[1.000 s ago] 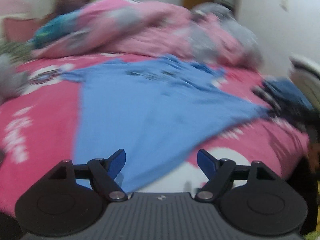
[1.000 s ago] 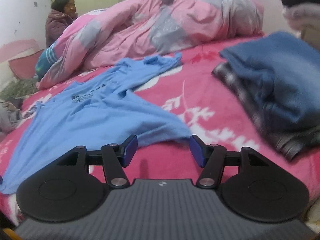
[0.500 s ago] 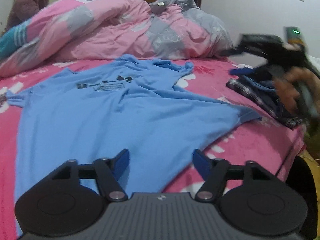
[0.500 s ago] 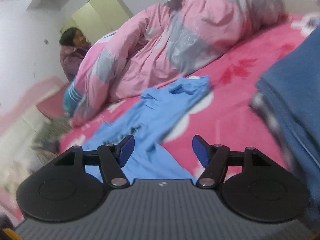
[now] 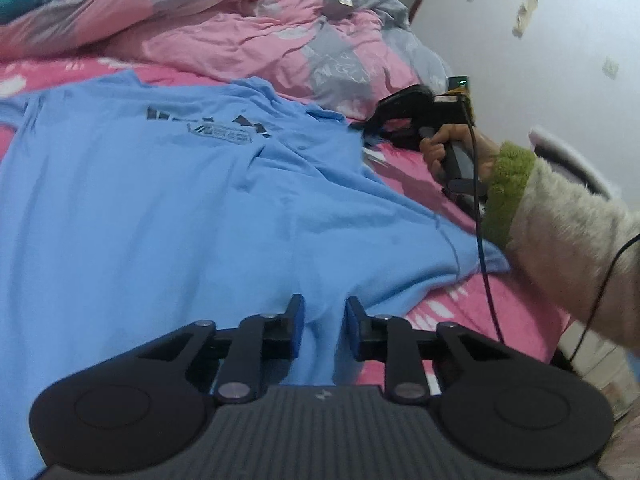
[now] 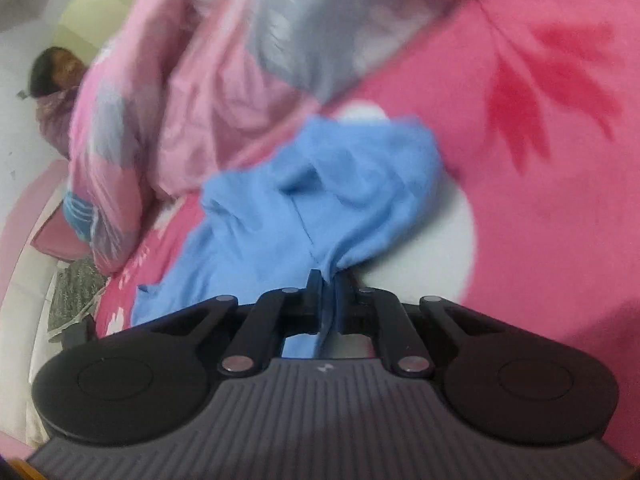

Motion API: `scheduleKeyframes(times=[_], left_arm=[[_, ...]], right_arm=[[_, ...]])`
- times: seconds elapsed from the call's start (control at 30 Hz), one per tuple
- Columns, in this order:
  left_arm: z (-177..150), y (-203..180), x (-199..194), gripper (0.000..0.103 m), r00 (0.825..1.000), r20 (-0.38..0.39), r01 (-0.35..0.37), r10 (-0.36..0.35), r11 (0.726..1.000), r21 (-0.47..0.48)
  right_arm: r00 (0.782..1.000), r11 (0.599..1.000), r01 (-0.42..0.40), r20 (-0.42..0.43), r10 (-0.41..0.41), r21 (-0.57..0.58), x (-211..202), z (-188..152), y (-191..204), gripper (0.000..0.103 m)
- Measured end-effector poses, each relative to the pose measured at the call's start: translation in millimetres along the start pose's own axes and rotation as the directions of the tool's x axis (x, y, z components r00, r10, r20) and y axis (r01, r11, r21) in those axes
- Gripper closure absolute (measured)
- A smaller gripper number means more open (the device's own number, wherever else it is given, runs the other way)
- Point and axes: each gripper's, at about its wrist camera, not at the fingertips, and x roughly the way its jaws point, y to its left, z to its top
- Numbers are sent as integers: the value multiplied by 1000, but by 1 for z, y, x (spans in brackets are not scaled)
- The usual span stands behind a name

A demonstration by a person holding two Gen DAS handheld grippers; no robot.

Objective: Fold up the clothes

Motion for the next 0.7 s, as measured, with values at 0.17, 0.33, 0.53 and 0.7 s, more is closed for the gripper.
scheduleKeyframes(times=[0.17,0.33,0.53,0.7], left_arm=[[2,15,-1,84,998,-17,53,-54,997,-53],[2,17,-2,84,998,-17,51,-52,996,-70],[3,10,-8,81,999,-7,36,-36,998,-51],[2,9,-20,72,999,18,27,-26,998,-63]], right_arm=[[994,983,50,108,-32,-175,-4,41,22,99],[979,923,202,63,-192,-326,48,41,21,97],[978,949,206,18,-208,-240,33,48,14,69],[996,987,85,-28,-89,-133,-74,32,6,48]])
